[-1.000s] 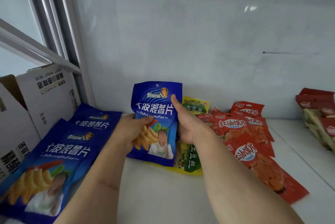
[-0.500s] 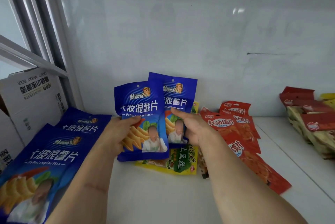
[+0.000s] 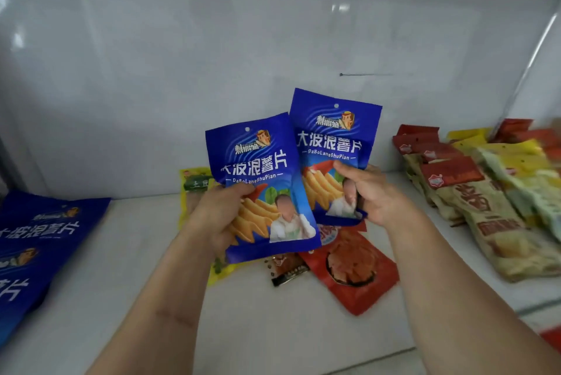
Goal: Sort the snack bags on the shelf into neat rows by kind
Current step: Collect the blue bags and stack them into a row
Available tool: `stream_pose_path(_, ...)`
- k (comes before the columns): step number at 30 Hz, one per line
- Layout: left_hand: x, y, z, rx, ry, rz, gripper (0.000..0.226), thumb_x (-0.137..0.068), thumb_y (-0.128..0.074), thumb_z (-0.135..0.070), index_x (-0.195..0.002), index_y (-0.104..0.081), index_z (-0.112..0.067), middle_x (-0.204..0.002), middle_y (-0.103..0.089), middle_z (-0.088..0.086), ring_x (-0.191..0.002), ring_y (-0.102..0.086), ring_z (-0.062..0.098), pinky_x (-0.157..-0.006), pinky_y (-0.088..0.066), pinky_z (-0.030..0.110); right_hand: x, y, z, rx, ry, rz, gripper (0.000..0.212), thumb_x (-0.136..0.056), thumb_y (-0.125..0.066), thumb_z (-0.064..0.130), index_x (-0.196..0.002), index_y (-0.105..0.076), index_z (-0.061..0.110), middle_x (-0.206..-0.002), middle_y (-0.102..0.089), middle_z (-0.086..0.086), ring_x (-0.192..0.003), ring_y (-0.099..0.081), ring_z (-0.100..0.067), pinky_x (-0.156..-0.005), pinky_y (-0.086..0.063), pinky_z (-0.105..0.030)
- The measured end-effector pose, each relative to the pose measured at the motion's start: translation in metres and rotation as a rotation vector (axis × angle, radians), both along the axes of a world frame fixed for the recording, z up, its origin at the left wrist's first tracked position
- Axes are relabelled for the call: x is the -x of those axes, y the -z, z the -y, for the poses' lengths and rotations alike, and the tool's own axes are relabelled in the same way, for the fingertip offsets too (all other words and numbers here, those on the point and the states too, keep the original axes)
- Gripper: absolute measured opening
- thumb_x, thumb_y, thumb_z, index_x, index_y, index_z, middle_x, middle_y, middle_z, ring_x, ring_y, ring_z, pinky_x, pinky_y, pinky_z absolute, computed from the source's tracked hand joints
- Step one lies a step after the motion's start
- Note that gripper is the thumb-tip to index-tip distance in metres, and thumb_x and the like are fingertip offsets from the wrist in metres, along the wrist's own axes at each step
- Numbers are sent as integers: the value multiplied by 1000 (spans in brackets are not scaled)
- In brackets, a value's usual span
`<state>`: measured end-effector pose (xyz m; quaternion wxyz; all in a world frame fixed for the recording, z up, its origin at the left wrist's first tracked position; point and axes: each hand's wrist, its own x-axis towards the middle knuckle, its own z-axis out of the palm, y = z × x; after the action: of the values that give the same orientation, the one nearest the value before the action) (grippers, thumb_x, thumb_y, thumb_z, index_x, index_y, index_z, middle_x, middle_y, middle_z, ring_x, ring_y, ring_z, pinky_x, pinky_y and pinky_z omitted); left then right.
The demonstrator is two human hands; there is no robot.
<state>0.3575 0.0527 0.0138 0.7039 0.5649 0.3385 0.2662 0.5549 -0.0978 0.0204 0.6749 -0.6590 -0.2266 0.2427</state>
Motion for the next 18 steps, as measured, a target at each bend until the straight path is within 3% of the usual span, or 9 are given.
stream_pose_path(3, -25, -2, 20, 6, 20, 11, 13, -94, -64, -14, -99, -70, -3, -79, -75, 15, -59, -70, 26, -62, -58, 35, -38, 3, 34, -6, 96, -35, 59, -93, -67, 26, -37, -54, 15, -35, -45, -3, -42, -51, -18, -67, -52, -31)
stream_pose_path(8, -64, -4, 51, -39, -19, 5, 17, -98, -61, -17, -103, -68, -2, -77, -75, 12, -53, -70, 20, -48, -53, 26, -90, 18, 62, 127, 126, -104, 43, -84, -72, 28, -48, -57, 10, -36, -43, -10, -35, -41, -21, -55, -42, -29)
stream_pose_path(10, -75, 0, 60, -64, -36, -33, 24, -98, -61, -20, -108, -67, 1, -83, -75, 17, -52, -69, 20, -47, -52, 25, -100, 22, 63, 146, 89, -163, 29, -73, -76, 32, -66, -67, 6, -51, -61, -15, -45, -55, -27, -61, -52, -33)
stream_pose_path(12, -83, 3, 67, -74, -63, -59, 27, -98, -62, -22, -112, -66, 1, -89, -76, 19, -52, -70, 19, -46, -52, 25, -121, 32, 57, 163, 56, -189, 43, -61, -78, 37, -90, -73, 5, -77, -73, -16, -66, -66, -31, -77, -57, -41)
stream_pose_path(18, -91, 8, 80, -91, -145, -105, 24, -98, -62, -24, -113, -68, -5, -86, -77, 15, -56, -71, 19, -50, -52, 27, -140, 39, 33, 217, -31, -184, 26, -82, -70, 31, -94, -68, 7, -77, -75, -11, -67, -69, -28, -70, -54, -34)
